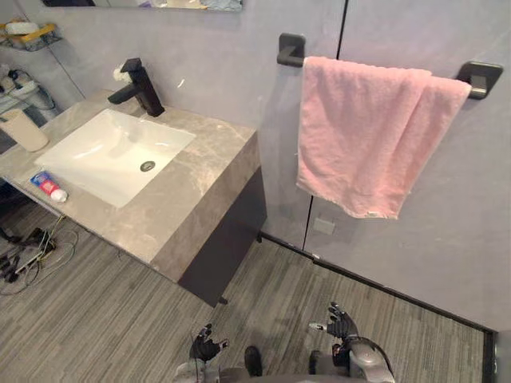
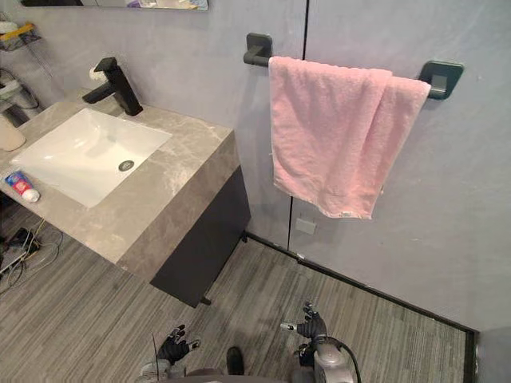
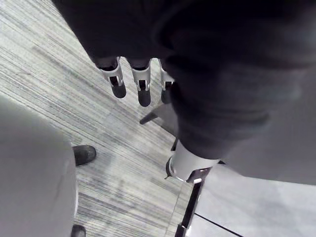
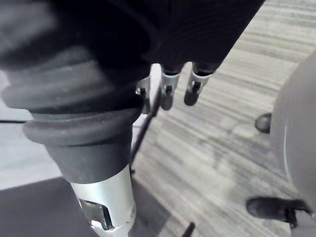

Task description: Organize washtable

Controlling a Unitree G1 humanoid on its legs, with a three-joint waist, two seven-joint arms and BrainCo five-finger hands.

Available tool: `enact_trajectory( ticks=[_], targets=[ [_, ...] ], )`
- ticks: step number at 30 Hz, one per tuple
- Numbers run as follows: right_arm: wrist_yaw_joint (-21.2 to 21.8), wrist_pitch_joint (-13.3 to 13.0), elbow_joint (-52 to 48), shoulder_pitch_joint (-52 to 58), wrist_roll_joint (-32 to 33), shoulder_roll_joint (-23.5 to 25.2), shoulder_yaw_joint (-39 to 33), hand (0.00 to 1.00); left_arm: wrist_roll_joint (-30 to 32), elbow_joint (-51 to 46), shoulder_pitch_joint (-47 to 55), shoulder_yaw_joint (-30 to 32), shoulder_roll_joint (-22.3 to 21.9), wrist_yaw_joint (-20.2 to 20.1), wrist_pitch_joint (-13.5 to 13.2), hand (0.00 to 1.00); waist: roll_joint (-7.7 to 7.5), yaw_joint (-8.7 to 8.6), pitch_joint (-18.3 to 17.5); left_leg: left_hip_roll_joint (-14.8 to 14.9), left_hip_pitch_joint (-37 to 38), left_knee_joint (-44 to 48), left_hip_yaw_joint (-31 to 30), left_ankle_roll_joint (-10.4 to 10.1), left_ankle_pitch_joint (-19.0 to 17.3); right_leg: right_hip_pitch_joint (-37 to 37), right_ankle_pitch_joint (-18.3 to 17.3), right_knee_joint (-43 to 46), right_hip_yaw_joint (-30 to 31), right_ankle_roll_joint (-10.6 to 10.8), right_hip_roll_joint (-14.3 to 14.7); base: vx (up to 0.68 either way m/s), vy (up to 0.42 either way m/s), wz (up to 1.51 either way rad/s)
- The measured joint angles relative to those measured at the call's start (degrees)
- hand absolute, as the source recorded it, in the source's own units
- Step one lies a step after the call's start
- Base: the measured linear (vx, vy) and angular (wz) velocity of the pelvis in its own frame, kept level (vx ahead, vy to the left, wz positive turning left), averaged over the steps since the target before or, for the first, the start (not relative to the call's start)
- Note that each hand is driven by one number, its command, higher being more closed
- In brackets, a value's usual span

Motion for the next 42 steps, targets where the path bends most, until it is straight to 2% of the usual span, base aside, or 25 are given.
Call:
enact_trajectory(
  ticks=[3,6,8,9,10,11,12,13,14,15,17,18,19,22,26,28,30,31,32,34,35,39,40,41,42],
  targets=[
    [-0.1,0.2,1.3,0.0,0.3,-0.7,-0.4,0.00,0.6,0.0,0.2,0.7,-0.7,-0.2,0.0,0.00,1.20,0.69,-0.8,-0.2,-2.6,0.0,-3.6,-0.2,0.1,1.4,0.1,-3.3,-3.8,0.1,0.0,0.03,-0.019,0.63],
    [-0.5,0.2,1.3,0.0,0.6,-0.6,-0.4,0.00,0.5,-0.6,0.2,0.8,-0.3,-0.3,0.0,0.00,0.79,1.02,-0.5,-0.2,-6.1,0.1,-4.3,-0.5,1.4,1.3,1.1,-4.3,-10.4,0.1,-1.2,0.06,-0.002,1.06],
    [-0.7,0.3,1.3,-0.1,0.6,-1.0,-0.6,0.00,0.5,-0.8,0.0,0.8,0.0,-0.2,0.0,0.00,0.34,0.81,-0.4,0.4,-7.8,1.3,2.0,2.0,-0.3,1.5,1.5,-3.6,-15.8,-0.8,-3.2,0.11,0.049,1.41],
    [-0.9,0.4,1.2,-0.4,0.6,-1.3,-0.7,0.00,0.5,-1.2,-0.2,1.3,0.1,-0.1,0.0,0.00,0.03,0.85,-0.1,1.8,-9.6,5.5,10.7,5.5,-2.0,1.6,1.3,-2.9,-19.1,-0.8,-5.0,0.16,0.095,1.24],
    [-1.0,0.5,1.2,-0.7,0.6,-1.6,-0.9,0.00,0.5,-1.9,0.0,1.4,0.1,0.0,0.1,0.00,0.90,0.83,-0.1,3.9,-10.8,10.9,18.0,8.6,2.2,1.3,0.4,0.1,-20.6,-1.0,-5.8,0.12,0.101,1.48],
    [-1.1,0.8,1.2,-2.0,0.5,-3.0,-1.0,0.00,0.7,-3.1,-0.2,1.3,-0.7,-0.1,0.1,0.00,1.64,0.65,1.2,4.2,-12.2,14.1,21.3,8.8,2.7,-2.2,-2.5,8.3,-20.3,-0.6,-7.1,0.05,0.055,1.28],
    [-1.0,0.7,1.2,-2.4,0.5,-3.5,-1.0,0.00,0.8,-3.3,-0.3,1.3,-1.1,0.0,0.0,0.00,2.86,-0.15,1.4,4.4,-12.2,12.7,20.2,8.4,3.3,-2.9,-3.0,5.7,-19.8,-0.5,-5.0,-0.03,0.010,1.41],
    [-1.0,0.7,1.1,-2.5,0.4,-2.5,-0.9,0.00,0.9,-3.3,-0.7,1.3,-0.7,0.0,-0.1,0.00,1.28,-0.86,1.3,3.0,-11.6,11.2,19.4,8.1,2.5,-2.5,2.4,-3.5,-20.1,-3.5,-5.1,0.05,-0.022,1.63],
    [-1.3,0.8,1.3,-2.6,0.0,-1.7,-1.5,0.00,1.2,-1.5,-1.9,1.4,-0.1,-0.1,1.0,0.00,0.96,-0.97,1.9,6.4,-10.3,19.1,26.1,6.3,-6.1,0.2,5.6,-3.7,-25.7,-1.9,-7.1,0.12,-0.002,1.52],
    [-1.4,0.9,1.4,-2.5,-0.1,-1.6,-1.8,0.00,1.2,-1.6,-1.9,1.1,-0.1,-0.2,1.0,0.00,0.12,-1.04,2.1,7.5,-9.2,20.4,28.0,5.0,-7.3,1.0,5.5,-3.5,-27.2,-1.9,-7.9,0.20,0.073,1.47],
    [-1.8,0.9,1.3,-2.2,-0.1,-1.9,-2.2,0.00,1.8,-2.0,-2.0,0.2,-0.8,-0.3,1.0,0.00,-0.31,-2.09,1.7,10.0,-6.1,18.7,31.0,3.4,-6.7,2.9,5.7,-3.1,-31.5,-1.1,-10.4,0.14,0.181,1.19],
    [-1.8,0.9,1.0,-2.2,-0.1,-2.3,-2.2,0.00,2.3,-2.0,-2.0,-0.7,-1.3,-0.3,1.0,0.00,0.51,-3.09,1.3,11.1,-4.6,15.4,30.8,0.7,-3.8,3.7,5.7,-3.1,-34.4,0.2,-11.0,0.06,0.233,1.18],
    [-1.8,1.2,1.1,-2.4,0.0,-2.3,-2.2,0.00,2.5,-2.0,-2.3,-1.5,-1.6,-0.4,0.9,0.00,0.89,-2.67,1.1,9.4,-4.2,12.5,28.3,-0.2,-3.9,4.1,6.5,-3.6,-36.0,2.0,-11.8,0.06,0.321,1.13],
    [-1.6,1.3,1.0,-3.0,0.0,1.2,-1.9,0.00,3.5,-2.0,-2.7,-1.6,1.0,-0.5,1.0,0.00,-2.25,-1.06,1.6,5.9,-4.0,11.8,26.7,0.2,-3.7,6.2,9.0,-5.9,-38.2,3.2,-14.2,0.02,0.232,0.50],
    [-1.5,1.2,0.7,-3.9,-1.3,2.7,0.7,0.00,5.3,-1.2,-1.5,0.0,3.0,-0.4,1.0,0.00,-2.16,-0.47,1.9,4.7,-5.0,14.1,25.2,2.9,-6.4,7.1,11.2,-5.7,-38.2,3.8,-15.7,-0.01,0.146,0.15],
    [-0.5,1.3,0.7,-4.0,-1.2,2.6,0.8,0.00,5.3,-1.5,-1.5,2.1,2.3,-0.4,0.5,0.00,-1.51,-0.49,3.8,4.5,-5.4,17.5,23.6,3.6,-10.9,6.0,10.5,1.4,-36.8,4.5,-18.8,-0.06,0.134,0.19],
    [-0.2,1.3,0.7,-3.8,-1.2,2.0,0.8,0.00,5.3,-2.0,-1.5,3.0,2.4,-0.4,0.5,0.00,-2.25,-0.68,4.9,2.3,-4.7,17.8,22.0,4.4,-13.2,1.8,9.0,13.3,-30.6,0.5,-23.4,-0.06,0.159,0.25],
    [-0.1,1.1,-0.3,-3.6,-1.2,1.6,0.8,0.00,5.4,-2.0,-1.7,3.2,2.9,-0.3,0.6,0.00,-3.10,-0.96,5.6,1.5,-3.4,17.8,20.3,5.0,-13.5,-1.9,3.8,19.5,-22.8,-0.3,-22.6,0.02,0.089,0.43],
    [0.0,1.1,-0.4,-3.4,-1.2,1.7,0.9,0.00,5.4,-2.0,-2.0,3.2,3.0,-0.3,0.7,0.00,-3.29,-1.14,6.1,1.5,-3.1,17.6,19.6,5.1,-13.6,-3.1,1.4,21.4,-19.8,0.5,-20.6,0.04,0.055,0.56],
    [0.5,0.9,-0.6,-3.3,-1.1,1.7,2.3,0.00,5.5,-1.8,-2.5,4.2,3.5,-0.2,1.1,0.00,-3.98,-1.27,6.6,1.2,-1.9,15.0,17.2,5.2,-13.6,-6.7,-3.0,21.9,-16.2,1.1,-13.3,0.05,0.011,0.57],
    [0.7,0.6,-0.6,-3.3,-1.1,1.6,2.4,0.00,5.5,-1.8,-2.6,4.4,3.6,-0.2,1.1,0.00,-4.51,-1.26,6.9,1.2,-1.1,14.0,16.8,5.2,-13.6,-8.4,-3.1,20.0,-17.5,0.9,-10.7,0.09,0.007,0.48],
    [0.7,0.3,-0.8,-2.2,-0.3,0.9,1.6,0.00,5.5,0.0,-2.9,4.1,3.1,-0.5,1.2,0.00,-5.37,-2.99,6.2,1.5,-1.2,17.9,12.7,3.5,-15.6,-10.0,-1.5,10.1,-16.1,-1.3,-6.6,0.21,-0.066,0.84],
    [0.6,0.2,-0.5,-0.4,0.2,0.4,1.1,0.00,5.4,-0.4,-2.6,4.4,2.9,-0.5,1.2,0.00,-6.21,-3.01,5.4,2.5,-1.8,23.6,11.7,1.5,-18.8,-9.1,0.5,8.5,-15.9,-2.8,-5.5,0.34,-0.194,0.79],
    [0.7,0.2,-0.5,-0.2,0.3,0.3,1.0,0.00,5.4,-0.5,-2.6,4.6,2.9,-0.5,1.1,0.00,-6.22,-2.94,5.3,3.0,-2.0,25.1,11.5,1.0,-19.6,-8.7,1.6,8.5,-15.5,-3.6,-5.0,0.46,-0.205,0.66],
    [0.7,0.2,-0.6,0.1,0.8,-0.4,0.8,0.00,5.2,-0.4,-2.4,5.5,2.9,-0.4,1.2,0.00,-5.11,-2.50,4.8,6.4,-2.4,31.8,11.0,-1.0,-21.8,-6.4,1.8,7.6,-15.2,-3.9,-2.8,0.37,-0.159,0.18]
  ],
)
